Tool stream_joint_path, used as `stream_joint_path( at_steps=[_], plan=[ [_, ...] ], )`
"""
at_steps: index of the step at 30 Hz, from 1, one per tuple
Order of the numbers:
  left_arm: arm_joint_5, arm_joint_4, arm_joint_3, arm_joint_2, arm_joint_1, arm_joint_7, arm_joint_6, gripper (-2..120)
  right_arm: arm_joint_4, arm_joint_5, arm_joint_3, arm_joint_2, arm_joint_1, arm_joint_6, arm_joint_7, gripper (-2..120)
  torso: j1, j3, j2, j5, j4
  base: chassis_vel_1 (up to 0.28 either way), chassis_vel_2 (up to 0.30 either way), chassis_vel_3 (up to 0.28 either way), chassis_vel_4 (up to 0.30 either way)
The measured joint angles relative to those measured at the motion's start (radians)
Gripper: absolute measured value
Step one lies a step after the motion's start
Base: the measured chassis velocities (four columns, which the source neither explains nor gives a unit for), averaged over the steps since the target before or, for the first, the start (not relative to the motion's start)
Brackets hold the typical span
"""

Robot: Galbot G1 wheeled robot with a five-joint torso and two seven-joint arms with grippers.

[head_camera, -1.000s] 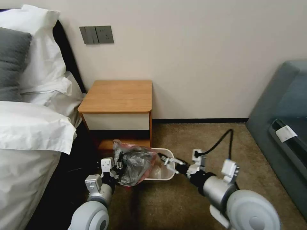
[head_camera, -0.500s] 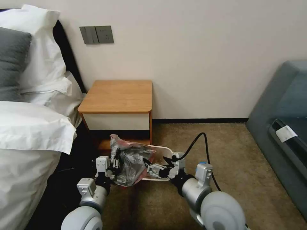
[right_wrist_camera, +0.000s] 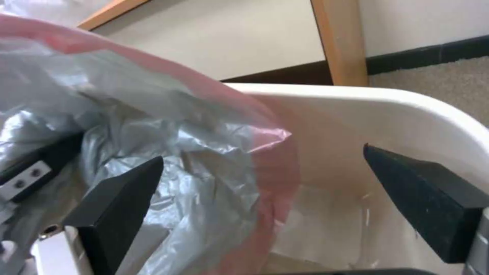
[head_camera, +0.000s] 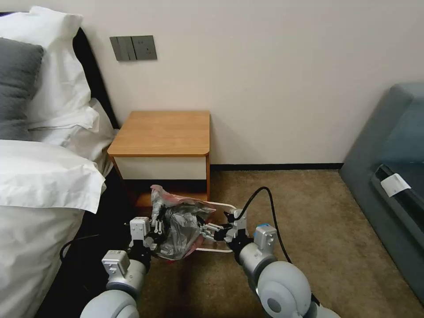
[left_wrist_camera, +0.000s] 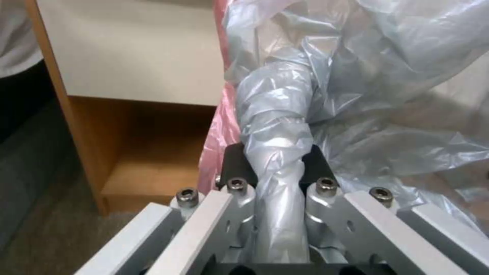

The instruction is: Pick up the garbage bag from the table and place it over the trash can.

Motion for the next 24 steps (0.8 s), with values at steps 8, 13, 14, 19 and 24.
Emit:
stream_joint_path(
  at_steps=[8,13,14,19,24],
  plan=[
    [0.009,0.008,0.001,-0.008,-0.001,0.010,-0.007,7,-0.002,0.023,-0.020,0.022,0.016,0.003,0.023,100,0.000,0.000,0.000,0.0000,-0.0001,0.000,0.000,0.000,0.000],
    [0.027,0.024,0.003,-0.014,-0.003,0.027,-0.028,7,0.001,0.042,-0.024,0.025,0.028,-0.001,0.047,100,0.000,0.000,0.000,0.0000,-0.0001,0.000,0.000,0.000,0.000],
    [0.030,0.024,0.003,-0.015,-0.003,0.033,-0.033,7,0.000,0.045,-0.025,0.025,0.032,-0.001,0.052,100,0.000,0.000,0.000,0.0001,-0.0001,0.000,0.000,0.000,0.000],
    [0.047,0.028,0.002,-0.017,0.000,0.063,-0.055,7,-0.001,0.063,-0.029,0.026,0.049,-0.004,0.071,100,0.000,0.000,0.000,0.0000,-0.0001,0.000,0.000,0.000,0.000],
    [0.052,0.028,0.002,-0.018,0.000,0.081,-0.065,7,-0.011,0.074,-0.030,0.024,0.064,-0.011,0.080,100,0.000,0.000,0.000,0.0000,-0.0001,0.000,0.000,0.000,0.000]
  ],
)
